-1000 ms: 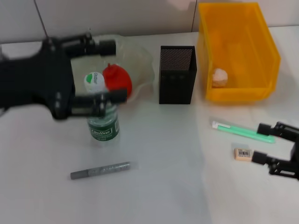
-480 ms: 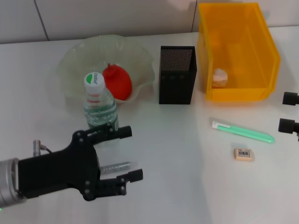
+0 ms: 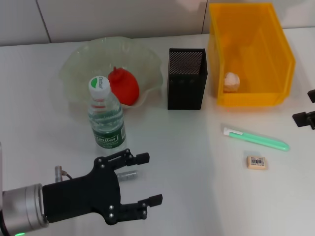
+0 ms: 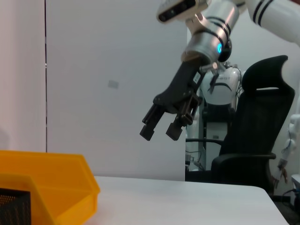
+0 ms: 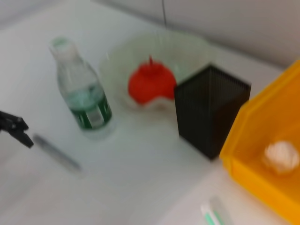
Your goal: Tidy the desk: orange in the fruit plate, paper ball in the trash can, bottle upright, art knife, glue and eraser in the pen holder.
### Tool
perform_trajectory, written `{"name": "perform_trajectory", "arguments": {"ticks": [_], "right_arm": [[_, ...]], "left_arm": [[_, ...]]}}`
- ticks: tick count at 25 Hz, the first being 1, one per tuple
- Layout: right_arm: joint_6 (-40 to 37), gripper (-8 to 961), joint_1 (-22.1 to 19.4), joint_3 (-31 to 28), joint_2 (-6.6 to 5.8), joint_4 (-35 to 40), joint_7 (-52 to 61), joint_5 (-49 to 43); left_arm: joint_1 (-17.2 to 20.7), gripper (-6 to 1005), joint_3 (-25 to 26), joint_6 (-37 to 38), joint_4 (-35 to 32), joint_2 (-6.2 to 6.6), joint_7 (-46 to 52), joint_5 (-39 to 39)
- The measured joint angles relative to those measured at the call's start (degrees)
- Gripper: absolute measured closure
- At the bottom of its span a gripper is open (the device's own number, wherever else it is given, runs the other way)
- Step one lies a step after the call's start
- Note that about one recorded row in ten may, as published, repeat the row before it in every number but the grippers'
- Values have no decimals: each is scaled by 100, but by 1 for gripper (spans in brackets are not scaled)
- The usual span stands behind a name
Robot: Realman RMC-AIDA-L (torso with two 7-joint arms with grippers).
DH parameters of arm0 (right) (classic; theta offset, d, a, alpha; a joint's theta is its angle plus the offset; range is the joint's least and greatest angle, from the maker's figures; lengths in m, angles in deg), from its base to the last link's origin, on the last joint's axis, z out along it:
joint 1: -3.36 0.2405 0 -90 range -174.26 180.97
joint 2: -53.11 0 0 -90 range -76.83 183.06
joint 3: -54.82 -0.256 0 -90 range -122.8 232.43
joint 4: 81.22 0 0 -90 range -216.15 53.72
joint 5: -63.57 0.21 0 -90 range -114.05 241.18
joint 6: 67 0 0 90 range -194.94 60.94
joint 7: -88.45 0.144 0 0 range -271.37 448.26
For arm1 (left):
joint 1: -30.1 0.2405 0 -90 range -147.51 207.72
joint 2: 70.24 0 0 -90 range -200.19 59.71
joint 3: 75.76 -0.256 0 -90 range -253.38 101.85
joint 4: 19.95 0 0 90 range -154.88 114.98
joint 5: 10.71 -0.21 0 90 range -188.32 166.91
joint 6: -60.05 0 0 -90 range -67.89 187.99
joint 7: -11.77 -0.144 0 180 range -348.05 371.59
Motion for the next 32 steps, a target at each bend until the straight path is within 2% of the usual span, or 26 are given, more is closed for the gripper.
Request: {"name": "perform_trajectory", "arguments": {"ticks": [1,2,3,6,7,8,9,12,21,27,32], "right_arm": [[-51,230,90,166,0,71,163,-135],[-110,230,332,656,0,213,628,-616],[-110,231,332,656,0,213,628,-616],[-122,233,653,1394,10,325,1088,-1390],[-151,233,849,1771,47,315,1214,-1839],[-177,234,941,1906,77,279,1239,-2019],[-177,234,941,1906,77,279,1239,-2019],[-167,236,1316,2226,211,-78,1242,-2546],[777,241,1516,2598,217,-1130,663,-2540],[1374,244,1712,2648,216,-2227,70,-2426],[1614,247,1775,2717,215,-2557,-27,-2438]], "left_arm": [[-13,185,-21,-25,34,-4,-7,-1],[-14,185,-39,-36,51,-5,13,-3],[-14,185,-39,-36,51,-5,13,-3],[-15,185,-45,-42,57,-6,30,-1],[-13,185,-45,-58,61,-6,30,11],[-13,185,-45,-58,61,-6,30,11],[-12,185,-45,-66,63,-6,32,16],[-22,185,-44,-89,77,-6,42,22],[-33,186,-43,-233,150,-6,78,7],[-19,186,-48,-301,155,-6,211,5],[-6,185,-52,-303,191,-6,216,5]]}}
